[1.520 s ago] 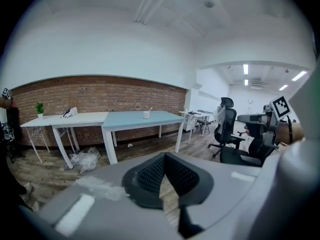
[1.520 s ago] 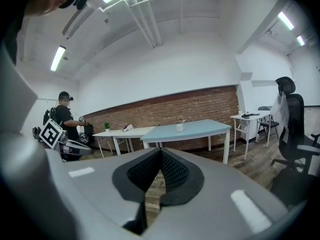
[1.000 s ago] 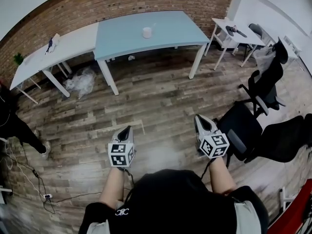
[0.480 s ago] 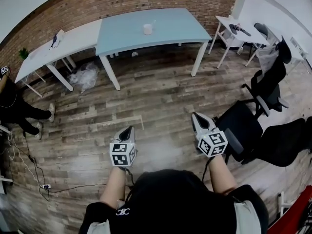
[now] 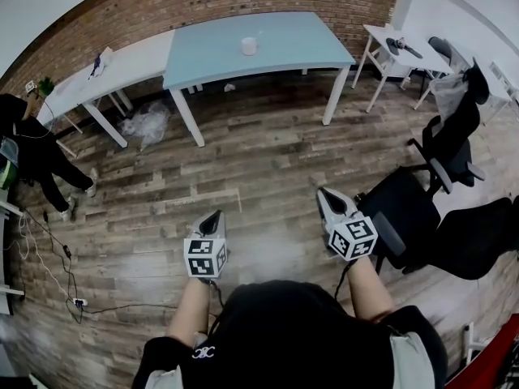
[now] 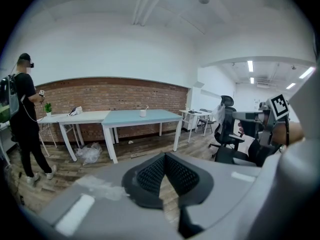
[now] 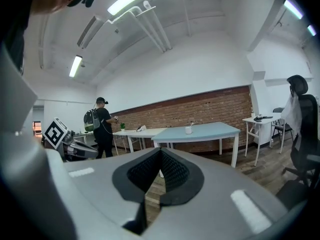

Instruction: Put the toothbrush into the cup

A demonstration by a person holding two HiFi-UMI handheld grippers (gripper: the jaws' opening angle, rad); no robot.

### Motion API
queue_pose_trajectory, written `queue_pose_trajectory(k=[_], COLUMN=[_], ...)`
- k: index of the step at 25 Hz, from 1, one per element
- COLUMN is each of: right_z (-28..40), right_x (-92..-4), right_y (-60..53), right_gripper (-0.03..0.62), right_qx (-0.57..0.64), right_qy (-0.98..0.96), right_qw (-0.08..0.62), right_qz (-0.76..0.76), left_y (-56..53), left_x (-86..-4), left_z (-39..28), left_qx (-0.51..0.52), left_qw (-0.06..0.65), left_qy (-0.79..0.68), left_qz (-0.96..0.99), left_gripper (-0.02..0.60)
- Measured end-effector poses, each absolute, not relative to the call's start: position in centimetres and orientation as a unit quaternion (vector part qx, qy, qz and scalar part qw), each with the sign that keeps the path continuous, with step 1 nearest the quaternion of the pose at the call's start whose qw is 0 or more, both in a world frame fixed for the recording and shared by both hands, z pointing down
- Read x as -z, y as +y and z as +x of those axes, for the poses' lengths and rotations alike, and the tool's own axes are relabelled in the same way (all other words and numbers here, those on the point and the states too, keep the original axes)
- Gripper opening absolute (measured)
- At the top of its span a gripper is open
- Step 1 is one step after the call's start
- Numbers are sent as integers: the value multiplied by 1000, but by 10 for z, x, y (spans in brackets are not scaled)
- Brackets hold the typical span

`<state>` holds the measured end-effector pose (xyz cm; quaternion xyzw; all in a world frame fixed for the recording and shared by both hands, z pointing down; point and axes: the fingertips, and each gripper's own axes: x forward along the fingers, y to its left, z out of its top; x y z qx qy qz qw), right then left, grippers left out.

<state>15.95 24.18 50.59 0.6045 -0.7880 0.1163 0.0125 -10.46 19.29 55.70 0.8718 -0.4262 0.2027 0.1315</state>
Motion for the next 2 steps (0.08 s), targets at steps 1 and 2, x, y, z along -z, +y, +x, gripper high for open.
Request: queue_pose_trajectory(k=[1, 2], right_z=[160, 160], right_x=[-507, -509], right_y=[242, 243], right_gripper=[6, 6], right_qx=[-116, -116], right_qy=[-789, -791], right_qw=[14, 15], right_qz=[603, 601], left_y=[194, 195], left_x=[-558, -558], left_z=[-104, -103], left_qx=[-204, -204], left_qw=[131, 132], left_qy=[-427, -427], left_qz=[871, 871], left_gripper=[8, 8])
